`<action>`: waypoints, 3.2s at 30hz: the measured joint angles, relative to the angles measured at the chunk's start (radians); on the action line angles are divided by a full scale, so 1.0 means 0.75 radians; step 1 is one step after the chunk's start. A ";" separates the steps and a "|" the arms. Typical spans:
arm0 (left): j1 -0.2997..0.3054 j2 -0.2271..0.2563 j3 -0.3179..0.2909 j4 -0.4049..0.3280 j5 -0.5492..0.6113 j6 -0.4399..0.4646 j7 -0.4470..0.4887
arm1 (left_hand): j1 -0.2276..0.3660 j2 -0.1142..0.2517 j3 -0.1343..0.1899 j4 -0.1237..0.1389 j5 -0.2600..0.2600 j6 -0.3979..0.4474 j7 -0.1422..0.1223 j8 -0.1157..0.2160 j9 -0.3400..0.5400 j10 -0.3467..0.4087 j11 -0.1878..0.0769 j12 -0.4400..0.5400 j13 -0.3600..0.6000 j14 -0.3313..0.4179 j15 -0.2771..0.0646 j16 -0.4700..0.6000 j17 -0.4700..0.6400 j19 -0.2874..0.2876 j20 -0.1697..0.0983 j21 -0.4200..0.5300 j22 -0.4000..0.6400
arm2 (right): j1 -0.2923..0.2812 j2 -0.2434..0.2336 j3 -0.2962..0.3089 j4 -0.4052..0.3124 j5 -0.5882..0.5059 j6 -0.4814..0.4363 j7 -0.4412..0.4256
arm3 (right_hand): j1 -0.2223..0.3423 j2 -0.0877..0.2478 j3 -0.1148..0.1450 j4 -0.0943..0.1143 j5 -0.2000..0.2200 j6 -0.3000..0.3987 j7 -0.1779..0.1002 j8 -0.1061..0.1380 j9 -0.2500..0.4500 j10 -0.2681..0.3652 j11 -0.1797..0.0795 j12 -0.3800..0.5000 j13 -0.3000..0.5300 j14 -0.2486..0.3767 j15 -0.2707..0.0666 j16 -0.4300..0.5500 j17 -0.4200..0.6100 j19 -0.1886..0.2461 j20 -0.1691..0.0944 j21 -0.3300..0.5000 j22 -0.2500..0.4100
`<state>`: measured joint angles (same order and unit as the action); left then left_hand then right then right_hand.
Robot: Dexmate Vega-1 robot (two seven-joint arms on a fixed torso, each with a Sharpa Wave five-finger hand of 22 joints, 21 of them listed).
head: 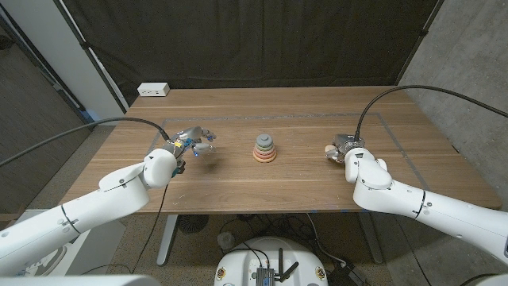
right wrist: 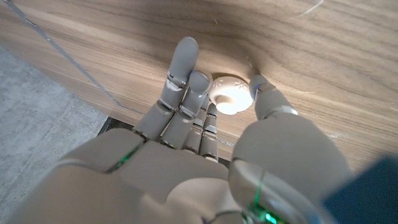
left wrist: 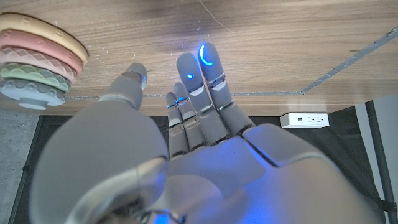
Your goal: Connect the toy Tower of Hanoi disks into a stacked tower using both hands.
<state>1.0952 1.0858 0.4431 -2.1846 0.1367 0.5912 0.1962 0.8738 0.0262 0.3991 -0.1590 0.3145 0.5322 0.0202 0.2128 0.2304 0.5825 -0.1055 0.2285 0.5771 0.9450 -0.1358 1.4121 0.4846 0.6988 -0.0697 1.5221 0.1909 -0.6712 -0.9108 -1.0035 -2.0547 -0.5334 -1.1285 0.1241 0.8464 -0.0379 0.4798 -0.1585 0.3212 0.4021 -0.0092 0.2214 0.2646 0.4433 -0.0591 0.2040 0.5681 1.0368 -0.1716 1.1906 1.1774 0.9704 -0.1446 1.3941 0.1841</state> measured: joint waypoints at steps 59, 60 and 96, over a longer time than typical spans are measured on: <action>0.112 0.030 -0.084 -0.042 -0.054 -0.015 0.089 | -0.015 0.006 0.040 -0.011 0.005 0.035 -0.007 0.000 0.000 0.044 -0.004 0.000 0.009 0.000 0.000 -0.010 0.000 0.000 0.000 -0.010 0.000 | -0.108 -0.010 0.123 -0.024 0.104 0.116 -0.167 | 0.080 0.093 0.058 -0.020 -0.001 0.277 -0.061 0.076 -0.015 0.310 0.019 0.069 0.036 0.188 -0.064 0.155 0.063 0.158 -0.072 0.052 0.009; 0.114 0.029 -0.087 -0.042 -0.057 -0.016 0.092 | -0.015 0.006 0.040 -0.011 0.005 0.035 -0.007 0.000 0.000 0.044 -0.004 0.000 0.009 0.000 0.000 -0.010 0.000 0.000 0.000 -0.010 0.000 | -0.111 -0.011 0.127 -0.028 0.104 0.116 -0.170 | 0.080 0.093 0.058 -0.020 -0.001 0.277 -0.061 0.076 -0.015 0.310 0.019 0.069 0.037 0.188 -0.064 0.155 0.063 0.158 -0.072 0.052 0.010; 0.149 0.031 -0.126 -0.025 -0.092 -0.053 0.116 | -0.035 0.000 0.044 -0.007 0.010 0.048 -0.006 0.000 0.006 0.043 -0.004 -0.010 0.012 0.000 0.000 -0.021 0.006 0.000 0.000 -0.010 0.000 | -0.121 -0.044 0.172 -0.145 0.074 0.101 -0.165 | 0.099 0.073 0.064 -0.026 0.000 0.310 -0.042 0.081 -0.016 0.336 0.007 0.052 0.045 0.188 -0.064 0.198 0.062 0.172 -0.076 0.061 0.012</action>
<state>1.2066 1.1088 0.3482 -2.2032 0.0674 0.5518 0.2836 0.8476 0.0264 0.4319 -0.1642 0.3220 0.5685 0.0156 0.2128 0.2350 0.6151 -0.1086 0.2207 0.5864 0.9450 -0.1358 1.3960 0.4893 0.6989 -0.0696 1.5145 0.1910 -0.7622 -0.9440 -0.8746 -2.1636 -0.4782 -1.0531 0.0004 0.9210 0.0172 0.5274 -0.1777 0.3212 0.6343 -0.0406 0.2825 0.2527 0.6953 -0.0537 0.2429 0.6019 1.1777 -0.2199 1.3387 1.2237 1.0995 -0.2015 1.4397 0.1932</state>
